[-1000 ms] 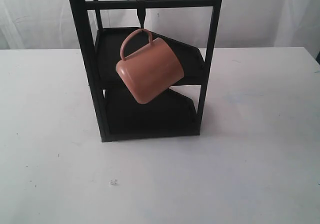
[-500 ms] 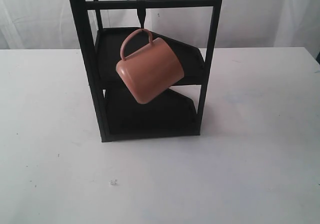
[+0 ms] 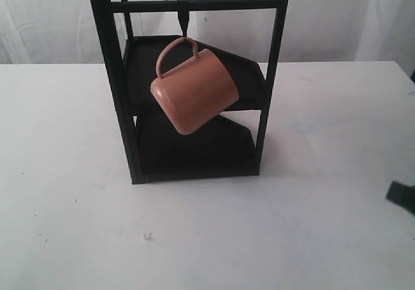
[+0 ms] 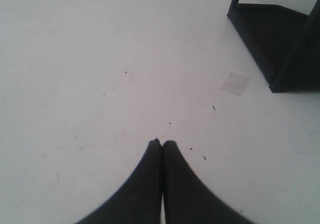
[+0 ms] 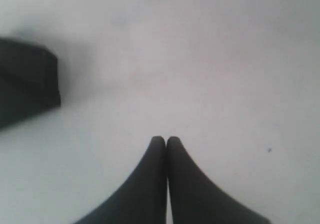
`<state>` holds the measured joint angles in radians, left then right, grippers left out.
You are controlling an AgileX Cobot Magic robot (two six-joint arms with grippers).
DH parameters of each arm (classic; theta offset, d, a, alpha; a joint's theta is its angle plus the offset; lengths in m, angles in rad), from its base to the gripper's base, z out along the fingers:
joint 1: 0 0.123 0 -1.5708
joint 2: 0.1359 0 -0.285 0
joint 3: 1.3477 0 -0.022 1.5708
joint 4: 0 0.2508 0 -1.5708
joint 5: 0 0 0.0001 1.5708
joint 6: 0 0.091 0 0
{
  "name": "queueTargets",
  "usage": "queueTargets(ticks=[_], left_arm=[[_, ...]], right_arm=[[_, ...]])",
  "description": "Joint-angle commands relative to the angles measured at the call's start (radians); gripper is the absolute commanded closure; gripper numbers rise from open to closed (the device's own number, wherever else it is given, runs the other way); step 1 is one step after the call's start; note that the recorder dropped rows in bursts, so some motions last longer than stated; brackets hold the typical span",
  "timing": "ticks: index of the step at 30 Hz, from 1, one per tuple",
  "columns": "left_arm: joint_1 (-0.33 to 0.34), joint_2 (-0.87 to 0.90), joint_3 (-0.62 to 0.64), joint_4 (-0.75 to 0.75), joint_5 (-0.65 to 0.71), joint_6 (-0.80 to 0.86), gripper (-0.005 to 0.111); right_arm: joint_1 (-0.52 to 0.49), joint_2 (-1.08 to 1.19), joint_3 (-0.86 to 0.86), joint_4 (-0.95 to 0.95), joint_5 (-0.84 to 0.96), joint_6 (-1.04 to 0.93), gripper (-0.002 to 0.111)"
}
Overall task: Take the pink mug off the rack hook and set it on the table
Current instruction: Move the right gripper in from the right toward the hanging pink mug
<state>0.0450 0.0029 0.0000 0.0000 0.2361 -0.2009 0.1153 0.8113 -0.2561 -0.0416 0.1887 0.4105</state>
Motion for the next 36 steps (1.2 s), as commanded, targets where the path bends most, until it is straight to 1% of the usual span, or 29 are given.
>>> queueTargets(ticks=[1,4,5,7,9,10,11,14,16,18,21,22,24,27,29,31,33,36], left_arm=[[-0.008,-0.003,0.0,0.0,-0.003,0.0,0.107],[-0.008,-0.003,0.0,0.0,-0.003,0.0,0.107],[-0.008,-0.003,0.0,0.0,-0.003,0.0,0.107],[-0.008,-0.003,0.0,0.0,-0.003,0.0,0.107],[-0.008,-0.003,0.0,0.0,-0.003,0.0,0.107],[-0.008,-0.003,0.0,0.0,-0.003,0.0,0.107],[-0.008,-0.003,0.0,0.0,-0.003,0.0,0.107],[-0.008,-0.003,0.0,0.0,-0.003,0.0,0.107],[-0.008,-0.003,0.0,0.0,-0.003,0.0,0.107],[-0.008,-0.003,0.0,0.0,-0.003,0.0,0.107],[-0.008,-0.003,0.0,0.0,-0.003,0.0,0.107],[-0.008,-0.003,0.0,0.0,-0.003,0.0,0.107],[-0.008,-0.003,0.0,0.0,-0.003,0.0,0.107],[-0.008,-0.003,0.0,0.0,-0.003,0.0,0.107],[-0.008,-0.003,0.0,0.0,-0.003,0.0,0.107],[-0.008,-0.003,0.0,0.0,-0.003,0.0,0.107],[-0.008,-0.003,0.0,0.0,-0.003,0.0,0.107],[-0.008,-0.003,0.0,0.0,-0.003,0.0,0.107]], right_arm=[[0.121,0.173,-0.121,0.235,0.241,-0.411,0.108],[0.145,0.216,-0.252,0.408,0.542,-0.687,0.108],[0.145,0.221,-0.293,0.43,0.62,-0.724,0.108],[0.145,0.221,-0.408,0.45,0.775,-0.728,0.108],[0.145,0.219,-0.492,0.454,0.862,-0.728,0.108],[0.145,0.219,-0.53,0.449,0.873,-0.737,0.108],[0.145,0.219,-0.554,0.449,0.843,-0.76,0.108],[0.145,0.219,-0.603,0.459,0.673,-0.776,0.108],[0.145,0.221,-0.625,0.5,0.584,-0.786,0.108],[0.145,0.228,-0.637,0.573,0.58,-0.914,0.108],[0.145,0.252,-0.642,0.704,0.675,-1.227,0.108],[0.154,0.262,-0.642,0.749,0.68,-1.308,0.106],[0.167,0.272,-0.642,0.821,0.651,-1.394,0.098],[0.2,0.292,-0.642,0.93,0.585,-1.487,0.079],[0.227,0.309,-0.642,0.992,0.558,-1.487,0.064],[0.258,0.322,-0.638,1.032,0.53,-1.487,0.053],[0.29,0.336,-0.638,1.037,0.498,-1.487,0.047],[0.307,0.34,-0.638,1.031,0.456,-1.489,0.047]])
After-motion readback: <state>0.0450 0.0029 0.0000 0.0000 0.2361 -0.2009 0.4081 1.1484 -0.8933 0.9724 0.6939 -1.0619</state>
